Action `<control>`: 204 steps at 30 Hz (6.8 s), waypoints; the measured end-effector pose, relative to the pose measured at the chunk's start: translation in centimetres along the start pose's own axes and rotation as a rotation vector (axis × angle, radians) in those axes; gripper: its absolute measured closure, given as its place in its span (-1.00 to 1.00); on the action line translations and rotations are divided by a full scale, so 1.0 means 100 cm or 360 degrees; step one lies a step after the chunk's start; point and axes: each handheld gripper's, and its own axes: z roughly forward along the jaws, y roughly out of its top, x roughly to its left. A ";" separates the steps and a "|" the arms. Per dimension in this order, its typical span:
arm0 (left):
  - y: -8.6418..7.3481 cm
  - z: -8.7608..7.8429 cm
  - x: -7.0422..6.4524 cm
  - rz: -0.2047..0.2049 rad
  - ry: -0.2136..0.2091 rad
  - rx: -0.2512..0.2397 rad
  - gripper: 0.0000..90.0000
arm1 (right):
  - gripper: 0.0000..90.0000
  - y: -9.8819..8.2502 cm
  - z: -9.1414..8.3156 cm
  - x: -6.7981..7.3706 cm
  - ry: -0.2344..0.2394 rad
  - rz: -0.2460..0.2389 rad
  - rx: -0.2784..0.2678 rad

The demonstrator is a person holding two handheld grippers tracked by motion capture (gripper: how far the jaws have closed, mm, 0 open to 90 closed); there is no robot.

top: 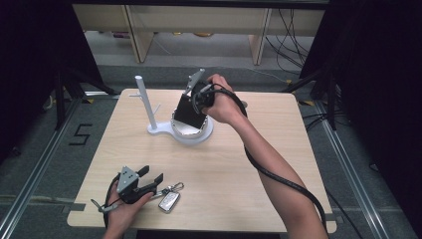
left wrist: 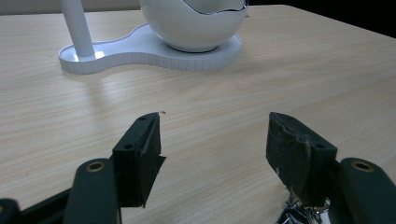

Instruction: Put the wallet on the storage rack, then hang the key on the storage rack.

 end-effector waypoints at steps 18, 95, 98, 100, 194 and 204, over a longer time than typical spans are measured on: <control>0.000 0.000 0.000 -0.0004 0.0001 0.0004 -0.22 | 0.79 -0.002 0.020 -0.004 -0.0001 0.0030 0.0026; 0.000 0.000 -0.001 -0.0017 0.0007 0.0007 -0.21 | 0.27 -0.083 0.007 0.041 0.0195 0.0458 0.0020; 0.000 0.000 -0.001 -0.0025 0.0024 0.0022 -0.21 | 0.32 -0.110 0.004 0.048 0.0200 0.0567 0.0037; 0.000 0.000 -0.001 -0.0029 0.0026 0.0030 -0.21 | 0.35 -0.130 0.002 0.052 0.0213 0.0587 0.0038; 0.073 0.082 -0.048 0.0258 -0.0349 0.1626 0.13 | 0.31 -0.283 -0.024 0.101 0.0262 0.1313 -0.0006; 0.074 0.084 -0.050 0.0208 -0.0350 0.1620 0.13 | 0.31 -0.282 -0.026 0.102 0.0258 0.1340 0.0011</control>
